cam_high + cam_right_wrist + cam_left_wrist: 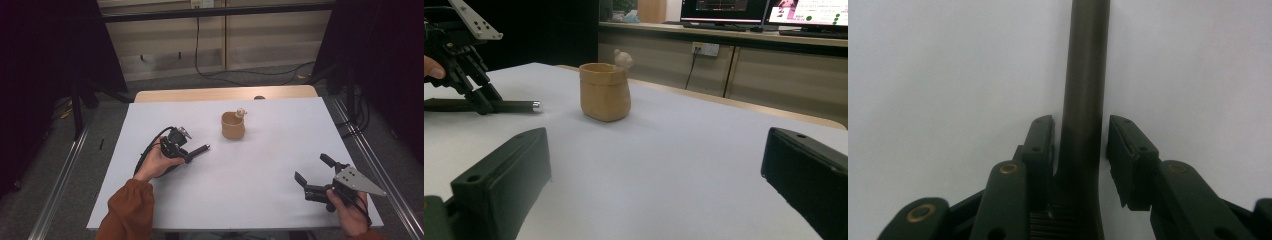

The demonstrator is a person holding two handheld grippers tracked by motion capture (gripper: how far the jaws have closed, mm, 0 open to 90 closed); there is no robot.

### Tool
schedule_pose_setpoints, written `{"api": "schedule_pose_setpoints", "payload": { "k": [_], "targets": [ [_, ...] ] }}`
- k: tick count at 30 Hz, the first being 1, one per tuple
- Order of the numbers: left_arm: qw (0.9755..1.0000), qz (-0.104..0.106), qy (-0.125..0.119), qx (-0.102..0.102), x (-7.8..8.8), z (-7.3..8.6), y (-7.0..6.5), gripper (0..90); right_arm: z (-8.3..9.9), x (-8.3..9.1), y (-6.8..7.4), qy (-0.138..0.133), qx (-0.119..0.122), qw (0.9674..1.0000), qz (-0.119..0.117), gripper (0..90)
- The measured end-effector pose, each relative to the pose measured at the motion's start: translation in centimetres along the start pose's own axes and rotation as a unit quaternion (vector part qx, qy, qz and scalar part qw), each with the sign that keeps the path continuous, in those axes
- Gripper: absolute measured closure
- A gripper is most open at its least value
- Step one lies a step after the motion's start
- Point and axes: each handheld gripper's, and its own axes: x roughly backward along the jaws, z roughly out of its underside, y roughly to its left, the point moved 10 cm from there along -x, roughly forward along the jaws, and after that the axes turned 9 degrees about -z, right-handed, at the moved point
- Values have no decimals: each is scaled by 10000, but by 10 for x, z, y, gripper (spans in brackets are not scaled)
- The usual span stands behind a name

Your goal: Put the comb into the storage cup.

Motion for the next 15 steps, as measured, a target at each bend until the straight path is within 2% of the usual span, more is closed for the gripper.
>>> {"api": "schedule_pose_setpoints", "payload": {
  "k": [2, 3, 5, 8, 15],
  "targets": [
    [9999, -14, 66, -77, 0, 0, 1, 651, 0, 0, 0, 5, 0, 10000, -7, 0],
    [9999, -47, 95, -46, 0, -1, 0, 653, 0, 0, 1, 0, 10, 10000, -18, 0],
    [9997, -57, 181, -174, 0, -1, 0, 658, 0, -1, 1, 0, 10, 10000, -25, 0],
    [9999, -20, 135, -9, -1, -2, -1, 668, 0, -1, 1, 1, 17, 10000, -33, 0],
    [9999, -9, 118, -36, -1, -3, -1, 724, 0, -1, 1, 8, 16, 10000, -43, 0]
  ]
}}
